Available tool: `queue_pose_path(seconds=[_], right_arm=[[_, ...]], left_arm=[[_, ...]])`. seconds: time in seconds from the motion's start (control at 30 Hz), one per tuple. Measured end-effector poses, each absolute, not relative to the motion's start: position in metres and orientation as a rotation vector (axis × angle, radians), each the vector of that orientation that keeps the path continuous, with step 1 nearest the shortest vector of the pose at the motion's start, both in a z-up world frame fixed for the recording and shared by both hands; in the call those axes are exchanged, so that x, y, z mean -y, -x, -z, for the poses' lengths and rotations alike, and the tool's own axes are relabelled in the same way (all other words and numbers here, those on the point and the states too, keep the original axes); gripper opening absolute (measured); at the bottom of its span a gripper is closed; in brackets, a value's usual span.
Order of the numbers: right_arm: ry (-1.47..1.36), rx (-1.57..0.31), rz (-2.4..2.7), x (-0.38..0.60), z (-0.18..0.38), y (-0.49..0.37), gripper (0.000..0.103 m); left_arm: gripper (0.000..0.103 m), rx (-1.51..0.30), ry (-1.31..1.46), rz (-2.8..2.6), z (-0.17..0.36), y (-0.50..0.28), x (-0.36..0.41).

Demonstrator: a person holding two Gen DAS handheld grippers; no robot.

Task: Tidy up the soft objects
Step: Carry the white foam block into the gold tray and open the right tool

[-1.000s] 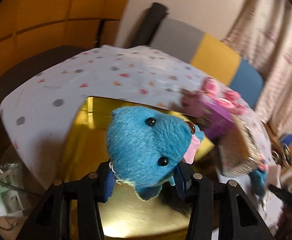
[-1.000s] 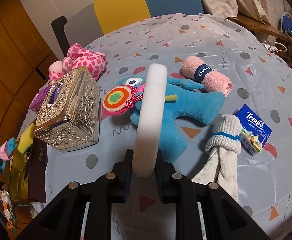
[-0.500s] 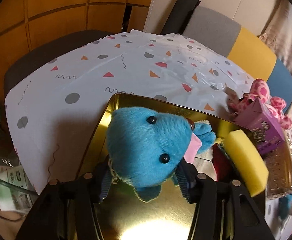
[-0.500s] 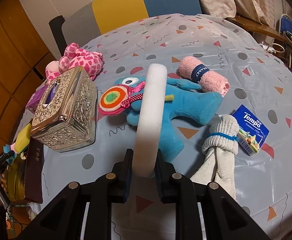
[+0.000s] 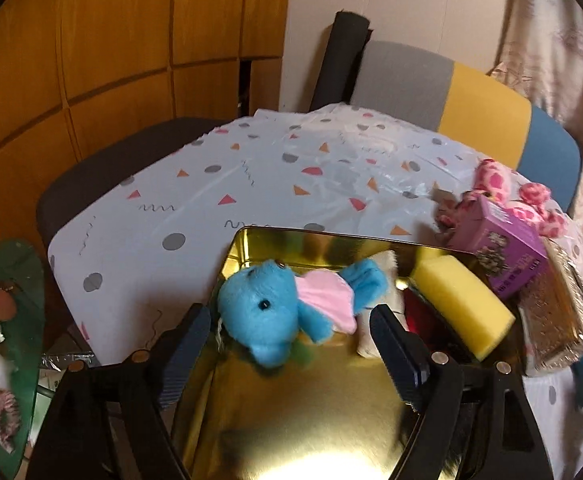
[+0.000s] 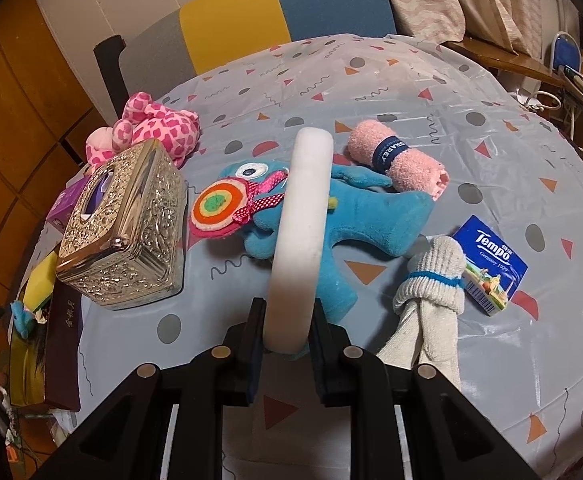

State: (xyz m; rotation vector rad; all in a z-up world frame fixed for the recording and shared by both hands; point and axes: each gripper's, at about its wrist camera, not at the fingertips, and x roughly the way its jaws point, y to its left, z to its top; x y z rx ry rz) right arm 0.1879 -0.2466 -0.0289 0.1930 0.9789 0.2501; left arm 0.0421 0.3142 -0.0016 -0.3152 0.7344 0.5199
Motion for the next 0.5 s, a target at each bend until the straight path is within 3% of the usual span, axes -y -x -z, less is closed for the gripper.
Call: queue_pose_path(seconds=[0.5], right_arm=[[-0.234,-0.882,-0.260,0.255,0.012,-0.179,0.019]], left_arm=[[0.094,-0.664,0.320,-0.468,-0.010,0.007,-0.247]])
